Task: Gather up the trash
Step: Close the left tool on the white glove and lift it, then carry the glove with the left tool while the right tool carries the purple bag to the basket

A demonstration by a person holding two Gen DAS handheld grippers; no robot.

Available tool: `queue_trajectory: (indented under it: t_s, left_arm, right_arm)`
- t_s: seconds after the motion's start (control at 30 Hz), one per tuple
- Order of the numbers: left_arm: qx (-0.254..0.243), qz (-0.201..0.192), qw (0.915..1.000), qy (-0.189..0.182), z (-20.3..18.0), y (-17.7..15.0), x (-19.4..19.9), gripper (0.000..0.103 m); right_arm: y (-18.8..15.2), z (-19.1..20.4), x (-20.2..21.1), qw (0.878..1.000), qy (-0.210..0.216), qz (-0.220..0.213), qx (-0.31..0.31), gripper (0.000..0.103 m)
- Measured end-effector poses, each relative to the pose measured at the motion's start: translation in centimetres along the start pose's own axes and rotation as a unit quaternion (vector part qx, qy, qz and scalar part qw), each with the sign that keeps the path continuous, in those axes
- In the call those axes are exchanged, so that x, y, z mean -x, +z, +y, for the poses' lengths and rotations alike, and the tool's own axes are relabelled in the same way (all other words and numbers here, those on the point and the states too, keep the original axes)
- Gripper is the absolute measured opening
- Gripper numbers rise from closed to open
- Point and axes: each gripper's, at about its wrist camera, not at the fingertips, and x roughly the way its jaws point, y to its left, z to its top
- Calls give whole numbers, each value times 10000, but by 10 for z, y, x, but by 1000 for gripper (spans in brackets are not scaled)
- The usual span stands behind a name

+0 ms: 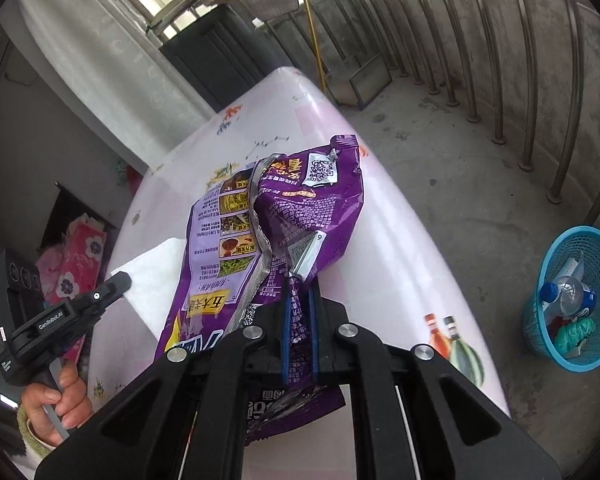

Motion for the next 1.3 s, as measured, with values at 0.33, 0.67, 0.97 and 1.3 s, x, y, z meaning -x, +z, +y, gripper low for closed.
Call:
queue_trajectory:
  t_s: [0.33,0.67,0.97,1.3]
  left_arm:
    - [-1058,-393,9885,-1008,-107,30,16,1]
    - [-2109,367,9545,-2074,-263,10,-63,1]
    - [-2495,1960,9203,-2287,-363,-58,-204,1]
    - [-2695,3133,8927,-1795,-415,-141,-345,2]
  right_arm:
    - [0,-76,128,9770,-1199,-1534,-873,7]
    - [-50,-214,175,9136,-2717,-1685,-2512,8]
    - [-105,-333,135,8821,-2367,-1191,-3895,8]
    - [-107,-398,72,8783,-2209,-1032,-4113,13]
